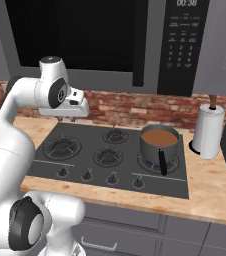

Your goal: Pick up the sugar cube(s) and place them in the saucepan with hot chocolate.

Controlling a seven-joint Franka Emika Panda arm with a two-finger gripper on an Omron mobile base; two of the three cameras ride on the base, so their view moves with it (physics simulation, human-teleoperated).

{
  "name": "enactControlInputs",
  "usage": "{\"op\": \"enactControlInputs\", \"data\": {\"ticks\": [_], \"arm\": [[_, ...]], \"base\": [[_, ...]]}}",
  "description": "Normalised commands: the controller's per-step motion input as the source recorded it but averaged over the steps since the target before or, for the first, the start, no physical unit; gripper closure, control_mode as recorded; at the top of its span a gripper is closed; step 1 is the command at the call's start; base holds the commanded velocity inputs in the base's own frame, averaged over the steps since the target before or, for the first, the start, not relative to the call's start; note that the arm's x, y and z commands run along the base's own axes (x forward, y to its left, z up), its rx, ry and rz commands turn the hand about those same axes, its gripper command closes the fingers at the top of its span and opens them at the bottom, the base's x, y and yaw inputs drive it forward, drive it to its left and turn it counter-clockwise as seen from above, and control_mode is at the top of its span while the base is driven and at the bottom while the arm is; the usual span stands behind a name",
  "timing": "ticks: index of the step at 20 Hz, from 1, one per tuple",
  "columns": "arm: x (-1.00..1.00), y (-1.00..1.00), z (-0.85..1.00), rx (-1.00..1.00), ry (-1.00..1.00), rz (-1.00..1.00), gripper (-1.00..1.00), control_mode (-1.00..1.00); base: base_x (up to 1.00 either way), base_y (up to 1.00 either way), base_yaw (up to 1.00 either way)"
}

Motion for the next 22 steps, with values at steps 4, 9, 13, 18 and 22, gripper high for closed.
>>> {"op": "enactControlInputs", "data": {"ticks": [4,9,13,18,22], "arm": [[-0.12,0.13,-0.08,0.0,0.0,0.0,-1.0,-1.0],[-0.14,0.27,-0.3,0.0,0.01,0.0,-1.0,-1.0],[-0.09,0.54,-0.41,0.0,0.0,0.0,-1.0,-1.0],[-0.11,0.77,-0.45,0.0,0.0,0.0,-1.0,-1.0],[0.0,0.87,-0.44,0.0,0.01,0.0,-1.0,-1.0]], "base": [[0.0,0.0,0.0],[0.0,0.0,0.0],[0.0,0.0,0.0],[0.0,0.0,0.0],[0.0,0.0,0.0]]}}
